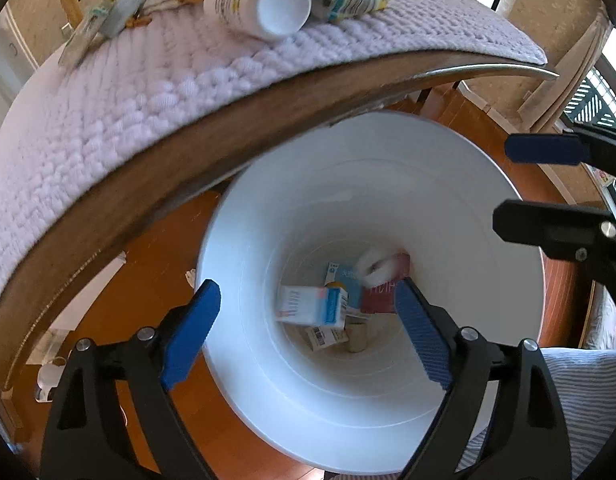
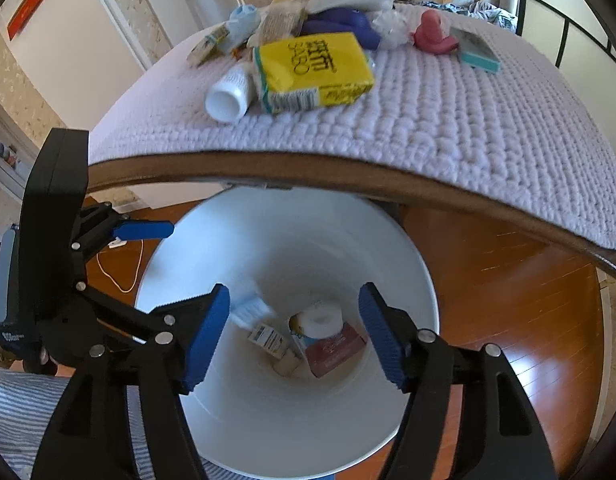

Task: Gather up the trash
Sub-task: 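Open both tools to drop the ear-drop box and tape roll into the bucket, then grasp the white pill bottle with the left tool while the right tool grasps a yellow BABO tissue pack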

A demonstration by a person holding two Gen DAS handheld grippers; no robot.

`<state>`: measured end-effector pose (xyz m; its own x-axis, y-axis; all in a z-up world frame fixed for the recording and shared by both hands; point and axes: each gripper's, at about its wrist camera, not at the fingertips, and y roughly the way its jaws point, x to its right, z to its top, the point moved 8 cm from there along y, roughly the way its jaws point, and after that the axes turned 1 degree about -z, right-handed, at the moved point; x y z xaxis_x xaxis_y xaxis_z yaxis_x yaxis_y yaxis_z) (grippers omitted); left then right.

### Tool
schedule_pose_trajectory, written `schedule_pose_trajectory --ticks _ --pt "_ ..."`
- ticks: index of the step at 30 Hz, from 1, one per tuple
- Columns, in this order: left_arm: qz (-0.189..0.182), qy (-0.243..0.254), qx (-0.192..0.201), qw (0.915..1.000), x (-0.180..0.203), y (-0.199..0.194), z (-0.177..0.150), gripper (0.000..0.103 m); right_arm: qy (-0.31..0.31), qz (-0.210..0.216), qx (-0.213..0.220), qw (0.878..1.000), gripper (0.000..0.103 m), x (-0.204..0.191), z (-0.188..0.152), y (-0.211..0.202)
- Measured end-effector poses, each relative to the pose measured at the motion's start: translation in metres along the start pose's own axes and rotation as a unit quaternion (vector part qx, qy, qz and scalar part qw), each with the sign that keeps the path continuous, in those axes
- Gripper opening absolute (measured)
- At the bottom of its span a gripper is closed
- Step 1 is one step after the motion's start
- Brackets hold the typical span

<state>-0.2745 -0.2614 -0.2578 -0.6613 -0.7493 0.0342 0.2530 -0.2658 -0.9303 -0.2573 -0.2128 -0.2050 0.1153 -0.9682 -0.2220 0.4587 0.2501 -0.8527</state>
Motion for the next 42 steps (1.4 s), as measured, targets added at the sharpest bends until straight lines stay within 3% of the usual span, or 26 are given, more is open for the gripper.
schedule_pose_trajectory --ticks 4,7,9,10,13,15,20,30,38,42 --pt "-0.011 0.007 0.016 0.9998 0.003 -0.014 0.005 0.091 -0.008 -0.036 0.031 0.999 0.081 0.008 0.013 -0.016" --pt "-0.03 0.023 0.047 0.9982 0.009 -0.039 0.009 0.091 -0.019 -0.037 0.066 0.997 0.093 0.01 0.025 -0.034" --pt "-0.043 0.038 0.079 0.9953 0.015 -0.059 0.023 0.093 -0.022 -0.038 0.079 0.996 0.095 0.013 0.035 -0.042" --pt "-0.042 0.044 0.093 0.9938 0.015 -0.068 0.027 0.1 -0.023 -0.038 0.084 0.995 0.095 0.014 0.04 -0.043" --pt "-0.018 0.055 0.148 0.9873 0.006 -0.09 0.047 0.101 -0.026 -0.039 0.096 0.994 0.095 0.018 0.063 -0.041" --pt "-0.009 0.056 0.159 0.9857 -0.003 -0.092 0.056 0.101 -0.029 -0.033 0.098 0.994 0.095 0.015 0.072 -0.04" --pt "0.022 0.068 0.16 0.9845 -0.025 -0.079 0.082 0.101 -0.036 -0.018 0.091 0.995 0.095 0.009 0.101 -0.026" --pt "0.01 0.096 0.145 0.9847 -0.034 -0.052 0.117 0.101 -0.023 0.012 0.049 0.998 0.093 0.008 0.122 0.014" --pt "-0.014 0.102 0.136 0.9853 -0.032 -0.039 0.131 0.101 -0.044 0.009 0.041 0.998 0.071 0.007 0.127 0.026" --pt "-0.023 0.106 0.132 0.9853 -0.028 -0.035 0.134 0.094 -0.048 -0.001 0.049 0.998 0.07 0.012 0.129 0.019"
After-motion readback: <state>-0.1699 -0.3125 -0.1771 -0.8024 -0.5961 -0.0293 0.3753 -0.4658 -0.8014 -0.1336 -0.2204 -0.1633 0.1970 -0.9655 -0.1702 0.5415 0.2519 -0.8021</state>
